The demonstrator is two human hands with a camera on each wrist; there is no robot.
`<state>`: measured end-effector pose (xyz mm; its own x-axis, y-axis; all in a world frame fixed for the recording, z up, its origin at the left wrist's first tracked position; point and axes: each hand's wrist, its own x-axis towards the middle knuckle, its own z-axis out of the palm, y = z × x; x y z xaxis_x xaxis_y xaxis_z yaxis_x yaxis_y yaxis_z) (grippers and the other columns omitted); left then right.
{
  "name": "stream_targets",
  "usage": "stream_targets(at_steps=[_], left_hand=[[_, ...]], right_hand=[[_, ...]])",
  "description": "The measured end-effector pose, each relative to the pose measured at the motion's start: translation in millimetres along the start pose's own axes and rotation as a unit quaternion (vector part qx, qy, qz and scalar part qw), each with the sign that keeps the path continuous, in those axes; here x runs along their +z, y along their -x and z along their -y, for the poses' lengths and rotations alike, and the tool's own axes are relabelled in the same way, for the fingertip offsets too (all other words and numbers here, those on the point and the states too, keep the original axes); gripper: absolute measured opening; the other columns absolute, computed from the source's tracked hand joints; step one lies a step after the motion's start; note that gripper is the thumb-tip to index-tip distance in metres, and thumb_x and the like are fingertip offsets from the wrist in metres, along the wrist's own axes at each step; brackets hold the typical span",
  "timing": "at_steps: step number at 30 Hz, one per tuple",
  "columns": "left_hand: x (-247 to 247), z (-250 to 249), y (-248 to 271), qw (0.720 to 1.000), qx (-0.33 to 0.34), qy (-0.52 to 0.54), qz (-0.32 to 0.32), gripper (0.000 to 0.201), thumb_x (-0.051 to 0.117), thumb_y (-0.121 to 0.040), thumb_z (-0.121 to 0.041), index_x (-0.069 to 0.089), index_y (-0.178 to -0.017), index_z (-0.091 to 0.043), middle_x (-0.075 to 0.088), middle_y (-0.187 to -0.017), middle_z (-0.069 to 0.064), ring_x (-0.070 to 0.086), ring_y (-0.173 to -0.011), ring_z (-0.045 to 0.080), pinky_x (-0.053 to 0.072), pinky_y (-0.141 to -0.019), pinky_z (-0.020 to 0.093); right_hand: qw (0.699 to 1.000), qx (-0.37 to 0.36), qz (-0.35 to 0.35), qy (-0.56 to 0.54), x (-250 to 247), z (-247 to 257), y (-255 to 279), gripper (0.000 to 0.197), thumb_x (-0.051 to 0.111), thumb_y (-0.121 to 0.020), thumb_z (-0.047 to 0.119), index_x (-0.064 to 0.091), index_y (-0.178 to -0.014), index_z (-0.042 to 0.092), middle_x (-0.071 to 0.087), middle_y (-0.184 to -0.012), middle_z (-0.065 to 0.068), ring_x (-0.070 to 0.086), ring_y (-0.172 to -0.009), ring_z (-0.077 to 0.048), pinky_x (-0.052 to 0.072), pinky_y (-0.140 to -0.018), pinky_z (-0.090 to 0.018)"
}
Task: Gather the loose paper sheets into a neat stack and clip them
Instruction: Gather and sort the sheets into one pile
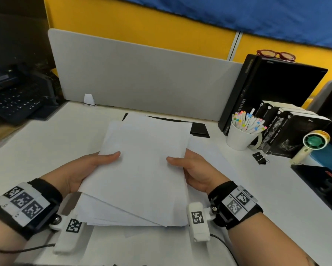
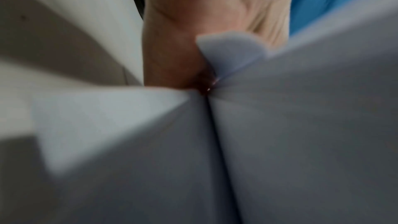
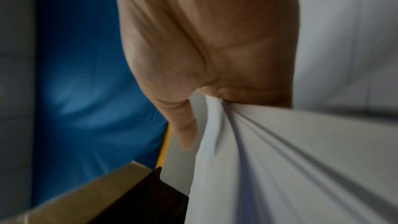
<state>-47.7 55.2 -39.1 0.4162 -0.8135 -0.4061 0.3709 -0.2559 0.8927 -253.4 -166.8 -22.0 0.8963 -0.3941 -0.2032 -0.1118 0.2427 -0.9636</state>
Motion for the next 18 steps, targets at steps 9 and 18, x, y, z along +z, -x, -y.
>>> stream_targets(at_steps=[9, 18], left_hand=[[-13.7, 9.2, -16.3, 0.977, -0.005, -0.145, -0.157, 0.027, 0.072, -0.087, 0.001, 0.07, -0.114, -0.004, 0.079, -0.098, 0.019, 0.076, -0.087, 0.043, 0.06, -0.077, 0.05], [-10.9, 9.4, -16.8, 0.972, -0.011, -0.159, -0.174, 0.027, 0.075, -0.085, -0.001, 0.07, -0.111, -0.002, 0.079, -0.095, 0.018, 0.076, -0.086, 0.042, 0.06, -0.073, 0.045]], right_hand=[[0.896, 0.069, -0.413, 0.15, -69.0, 2.8, -19.1, 0.086, 0.075, -0.08, 0.034, 0.029, -0.15, 0.017, 0.037, -0.152, -0.012, 0.042, -0.136, -0.036, 0.039, -0.11, -0.05], [0.903, 0.083, -0.403, 0.123, -83.2, 0.8, -13.1, 0.084, 0.087, -0.067, 0.025, 0.046, -0.137, 0.004, 0.056, -0.131, -0.012, 0.058, -0.107, -0.032, 0.05, -0.093, -0.043]])
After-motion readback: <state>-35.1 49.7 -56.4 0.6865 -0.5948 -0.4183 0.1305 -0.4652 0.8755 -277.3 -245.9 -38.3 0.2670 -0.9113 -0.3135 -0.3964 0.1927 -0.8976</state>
